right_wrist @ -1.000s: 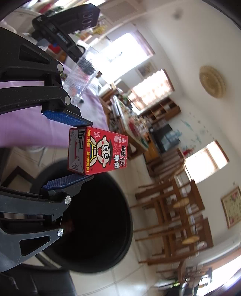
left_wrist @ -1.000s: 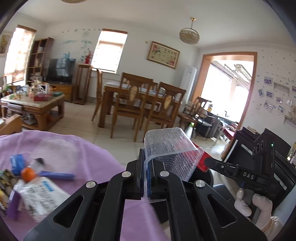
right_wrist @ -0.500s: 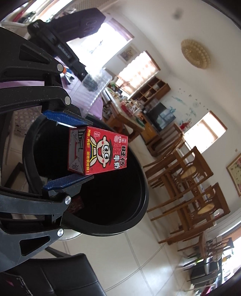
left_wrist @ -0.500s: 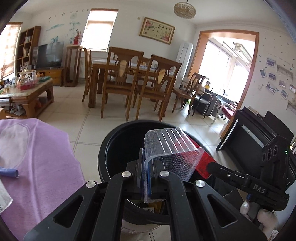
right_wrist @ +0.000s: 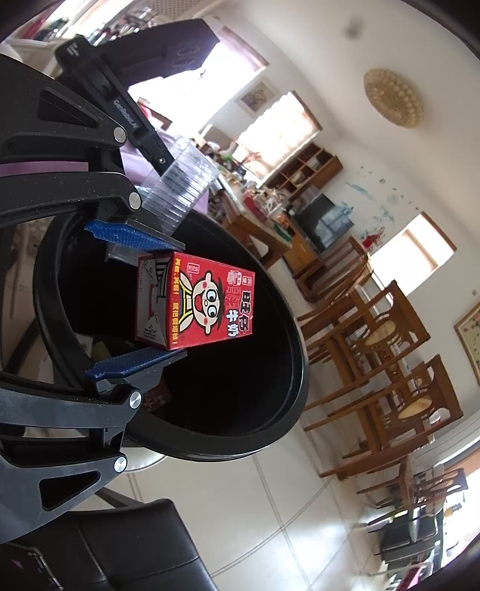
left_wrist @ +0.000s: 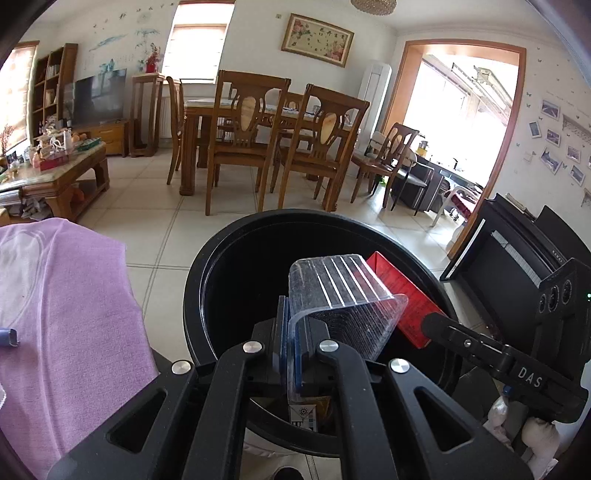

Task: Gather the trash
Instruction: 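Carry the tray and red milk box over the black bin and open both tools, then grasp the white cup lid with the left tool while the right tool grasps the white barcode packet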

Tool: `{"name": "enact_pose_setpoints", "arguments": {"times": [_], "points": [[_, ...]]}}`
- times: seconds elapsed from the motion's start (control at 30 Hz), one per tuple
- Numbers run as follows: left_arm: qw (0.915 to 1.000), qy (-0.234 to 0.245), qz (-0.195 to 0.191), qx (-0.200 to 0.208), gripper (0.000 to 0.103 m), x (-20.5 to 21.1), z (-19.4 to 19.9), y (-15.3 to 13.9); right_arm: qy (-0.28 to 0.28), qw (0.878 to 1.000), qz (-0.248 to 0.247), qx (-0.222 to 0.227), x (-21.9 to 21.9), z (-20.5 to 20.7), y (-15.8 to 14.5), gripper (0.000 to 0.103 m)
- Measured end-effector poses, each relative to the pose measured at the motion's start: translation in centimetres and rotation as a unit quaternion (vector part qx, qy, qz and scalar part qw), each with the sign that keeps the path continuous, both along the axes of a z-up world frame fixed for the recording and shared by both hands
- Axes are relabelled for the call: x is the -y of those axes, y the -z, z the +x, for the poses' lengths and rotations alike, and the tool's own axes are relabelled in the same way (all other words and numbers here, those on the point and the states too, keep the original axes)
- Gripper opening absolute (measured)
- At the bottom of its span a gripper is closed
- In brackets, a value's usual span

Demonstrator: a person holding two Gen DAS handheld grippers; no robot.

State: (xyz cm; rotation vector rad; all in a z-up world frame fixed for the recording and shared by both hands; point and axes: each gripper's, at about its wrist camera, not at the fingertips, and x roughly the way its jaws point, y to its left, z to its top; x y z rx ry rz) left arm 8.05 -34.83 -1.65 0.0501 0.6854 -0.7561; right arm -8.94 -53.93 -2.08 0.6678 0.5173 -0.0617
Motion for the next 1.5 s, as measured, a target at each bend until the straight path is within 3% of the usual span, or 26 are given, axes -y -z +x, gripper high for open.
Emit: {"name": "enact_pose_setpoints", "arguments": {"times": [0.23, 0.4, 0.43, 0.47, 0.53, 0.57, 0.63, 0.8, 0.93, 1.1, 1.3, 1.5], "points": [[0.9993, -0.004, 0.029, 0.022, 0.007, 0.3, -0.7, -0.8, 0.002, 1.000, -0.006, -0.005, -0.3, 0.0, -0.1, 0.051], [0.9987, 0.000, 0.036, 0.035, 0.012, -0.3, -1.8, -1.7, 0.009, 1.000, -0.010, 0.005, -0.1, -0.6, -0.6, 0.070], [0.9986, 0.000, 0.035, 0.039, 0.026, -0.7, -2.3, -2.0, 0.008, 1.000, -0.010, 0.009, -0.2, -0.8, -0.8, 0.070], [0.9985, -0.002, 0.034, 0.043, 0.054, -1.0, -2.5, -2.3, 0.009, 1.000, -0.012, 0.013, -0.3, -0.9, -1.1, 0.071], [0.9970, -0.023, 0.023, 0.070, 0.093, -2.3, -3.7, -3.4, 0.009, 1.000, -0.018, 0.019, -0.8, -1.2, -1.5, 0.074], [0.9958, -0.032, 0.016, 0.085, 0.097, -2.8, -4.3, -3.9, 0.009, 0.999, -0.022, 0.021, -1.2, -1.3, -1.8, 0.075], [0.9932, -0.034, 0.012, 0.110, 0.097, -4.0, -5.5, -4.9, 0.006, 0.999, -0.032, 0.026, -2.0, -1.5, -2.4, 0.077], [0.9926, -0.045, 0.020, 0.111, 0.098, -7.9, -7.1, -6.4, -0.007, 0.997, -0.070, 0.044, -5.1, -1.5, -4.2, 0.095], [0.9908, -0.074, 0.028, 0.109, 0.098, -12.6, -7.7, -6.7, -0.029, 0.992, -0.115, 0.050, -8.7, -0.8, -5.6, 0.098], [0.9884, -0.123, 0.032, 0.082, 0.098, -20.0, -7.8, -6.3, -0.082, 0.985, -0.140, 0.059, -13.8, 0.8, -7.0, 0.098], [0.9817, -0.173, 0.071, 0.036, 0.098, -28.0, -7.9, -3.6, -0.146, 0.975, -0.160, 0.057, -20.0, 3.5, -7.7, 0.098], [0.9802, -0.180, 0.082, -0.008, 0.097, -31.6, -7.1, -1.1, -0.207, 0.961, -0.176, 0.051, -26.4, 5.5, -7.7, 0.098]]}}
